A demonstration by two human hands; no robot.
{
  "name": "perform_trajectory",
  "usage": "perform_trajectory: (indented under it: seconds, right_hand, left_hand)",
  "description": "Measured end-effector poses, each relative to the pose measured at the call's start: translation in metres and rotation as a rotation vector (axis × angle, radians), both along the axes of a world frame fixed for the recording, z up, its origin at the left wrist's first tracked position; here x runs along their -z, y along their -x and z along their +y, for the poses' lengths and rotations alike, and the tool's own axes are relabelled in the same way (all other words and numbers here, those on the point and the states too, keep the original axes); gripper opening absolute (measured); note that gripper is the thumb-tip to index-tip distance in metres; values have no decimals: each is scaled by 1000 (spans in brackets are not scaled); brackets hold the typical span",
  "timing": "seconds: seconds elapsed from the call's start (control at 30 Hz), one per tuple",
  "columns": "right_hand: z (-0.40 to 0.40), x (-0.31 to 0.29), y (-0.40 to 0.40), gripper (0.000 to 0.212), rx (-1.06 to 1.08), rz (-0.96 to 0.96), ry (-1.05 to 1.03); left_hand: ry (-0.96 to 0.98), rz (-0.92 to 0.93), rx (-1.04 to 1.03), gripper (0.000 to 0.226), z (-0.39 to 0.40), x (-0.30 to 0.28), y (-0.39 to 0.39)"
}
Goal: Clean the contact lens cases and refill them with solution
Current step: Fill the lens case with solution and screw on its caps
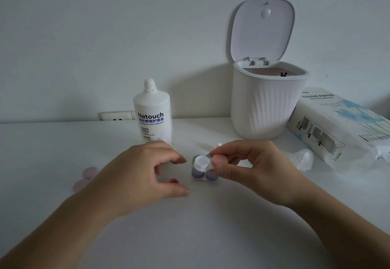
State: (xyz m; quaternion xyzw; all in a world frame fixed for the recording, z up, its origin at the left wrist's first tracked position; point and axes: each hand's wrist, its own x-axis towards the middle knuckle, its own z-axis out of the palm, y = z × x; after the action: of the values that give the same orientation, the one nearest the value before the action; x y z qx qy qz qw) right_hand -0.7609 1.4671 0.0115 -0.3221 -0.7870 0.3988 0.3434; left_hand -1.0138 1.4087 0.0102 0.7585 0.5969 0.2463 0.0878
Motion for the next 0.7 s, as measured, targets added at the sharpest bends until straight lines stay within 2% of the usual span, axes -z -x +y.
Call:
perform_trajectory:
  seconds: [0.2, 0.37, 0.47, 0.6, 0.7]
  right_hand:
    - [1, 2, -1, 17, 14, -30, -12]
    - [1, 3, -1, 16, 16, -30, -25]
    - [2, 4, -1, 12, 19, -24, -17]
    - [2, 4, -2, 12, 16, -20, -15]
    - [2, 3, -2, 11, 11, -31, -21]
  left_hand:
    - [174, 110, -82, 44, -2, -1, 5]
    - [177, 87, -77, 26, -1, 1, 2]
    - [173, 17, -60, 24, 0, 3, 1]
    - [32, -192, 45, 19, 4, 6, 2]
    - [-4, -311, 93, 25, 6, 9, 2]
